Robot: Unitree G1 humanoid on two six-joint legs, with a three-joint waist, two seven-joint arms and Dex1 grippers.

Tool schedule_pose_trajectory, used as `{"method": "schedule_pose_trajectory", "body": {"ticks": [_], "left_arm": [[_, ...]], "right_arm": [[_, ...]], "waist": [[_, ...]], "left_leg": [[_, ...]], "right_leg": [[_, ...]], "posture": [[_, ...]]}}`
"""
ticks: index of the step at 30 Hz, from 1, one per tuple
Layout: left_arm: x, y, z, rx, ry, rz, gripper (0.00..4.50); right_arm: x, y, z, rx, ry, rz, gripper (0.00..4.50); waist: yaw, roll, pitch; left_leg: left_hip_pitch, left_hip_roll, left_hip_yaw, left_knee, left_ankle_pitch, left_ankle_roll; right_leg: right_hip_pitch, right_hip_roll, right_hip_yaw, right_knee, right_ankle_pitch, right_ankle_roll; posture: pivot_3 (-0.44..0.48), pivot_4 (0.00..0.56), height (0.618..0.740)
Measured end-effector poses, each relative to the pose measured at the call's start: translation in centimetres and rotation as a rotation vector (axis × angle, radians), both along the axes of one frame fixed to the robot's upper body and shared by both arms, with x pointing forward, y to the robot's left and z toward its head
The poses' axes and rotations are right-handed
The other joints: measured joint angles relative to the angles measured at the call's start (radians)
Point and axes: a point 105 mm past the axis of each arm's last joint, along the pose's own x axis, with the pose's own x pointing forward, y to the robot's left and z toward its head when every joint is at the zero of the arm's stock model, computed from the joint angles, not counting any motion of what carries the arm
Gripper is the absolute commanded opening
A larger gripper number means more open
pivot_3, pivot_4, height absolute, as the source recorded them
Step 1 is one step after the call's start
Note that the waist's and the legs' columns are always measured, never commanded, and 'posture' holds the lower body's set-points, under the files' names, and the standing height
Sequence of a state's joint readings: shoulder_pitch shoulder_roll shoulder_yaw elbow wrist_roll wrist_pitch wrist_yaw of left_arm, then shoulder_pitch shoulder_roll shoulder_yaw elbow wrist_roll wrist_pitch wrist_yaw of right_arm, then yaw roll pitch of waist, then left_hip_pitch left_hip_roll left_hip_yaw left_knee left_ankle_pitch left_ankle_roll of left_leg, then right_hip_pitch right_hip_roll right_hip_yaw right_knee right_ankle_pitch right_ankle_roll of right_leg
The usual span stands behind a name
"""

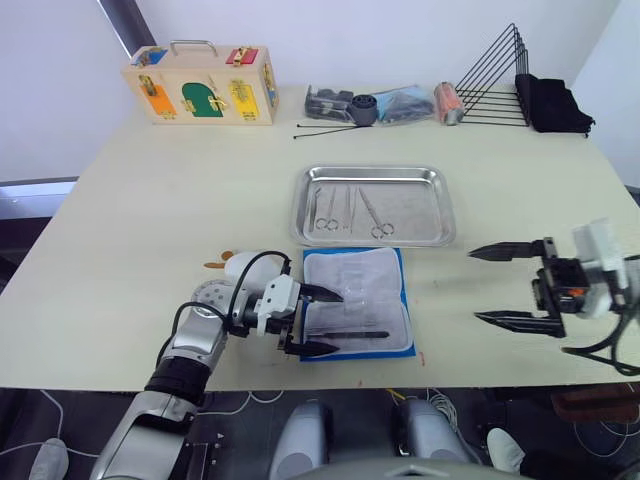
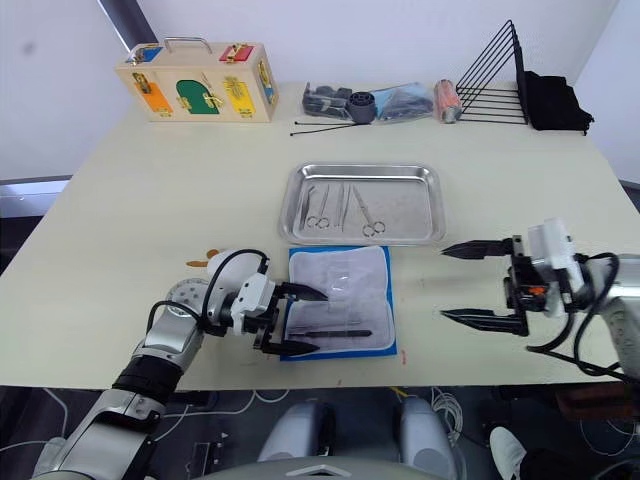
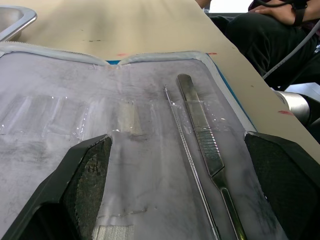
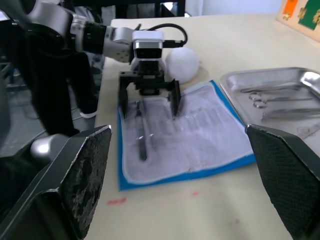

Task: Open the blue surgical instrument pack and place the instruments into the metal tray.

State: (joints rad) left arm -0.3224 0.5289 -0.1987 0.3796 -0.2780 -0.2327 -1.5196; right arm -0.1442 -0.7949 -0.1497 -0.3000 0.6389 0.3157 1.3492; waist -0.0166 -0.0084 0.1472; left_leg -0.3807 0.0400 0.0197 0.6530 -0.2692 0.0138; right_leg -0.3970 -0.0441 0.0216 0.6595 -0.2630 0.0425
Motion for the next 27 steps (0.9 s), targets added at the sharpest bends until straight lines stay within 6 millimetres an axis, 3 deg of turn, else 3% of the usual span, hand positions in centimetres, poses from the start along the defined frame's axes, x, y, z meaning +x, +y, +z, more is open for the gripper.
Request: {"method": "schedule_pose_trajectory", "body": {"ticks": [9, 15, 27], "left_arm": [[-0.1, 0.1, 0.0, 0.007, 0.001, -0.003, 4.5], [-0.1, 0.2, 0.0, 0.014, 0.002, -0.004, 4.5], [-0.2, 0.2, 0.2, 0.02, 0.005, -0.003, 4.5]], "right_arm": [[1.3, 4.6, -3.2, -0.034, -0.012, -0.022, 4.48], [2.2, 6.4, -7.2, -0.173, 0.0, -0.017, 4.48], [4.3, 9.3, -9.0, -0.272, -0.039, -0.012, 4.48]], "waist": [[-0.001, 0.0, 0.0], [-0.003, -0.001, 0.0], [-0.003, -0.001, 0.0]], "left_leg": [[0.0, 0.0, 0.0, 0.0, 0.0, 0.0], [0.0, 0.0, 0.001, 0.0, 0.0, 0.0], [0.0, 0.001, 0.0, 0.0, 0.0, 0.0]], "right_leg": [[0.0, 0.001, 0.0, 0.0, 0.0, 0.0], [-0.001, 0.001, 0.001, 0.0, 0.0, 0.0], [-0.001, 0.002, 0.0, 0.001, 0.0, -0.001]], "posture": [[0.0, 0.15, 0.74], [0.0, 0.15, 0.74], [0.0, 0.15, 0.74]]}}
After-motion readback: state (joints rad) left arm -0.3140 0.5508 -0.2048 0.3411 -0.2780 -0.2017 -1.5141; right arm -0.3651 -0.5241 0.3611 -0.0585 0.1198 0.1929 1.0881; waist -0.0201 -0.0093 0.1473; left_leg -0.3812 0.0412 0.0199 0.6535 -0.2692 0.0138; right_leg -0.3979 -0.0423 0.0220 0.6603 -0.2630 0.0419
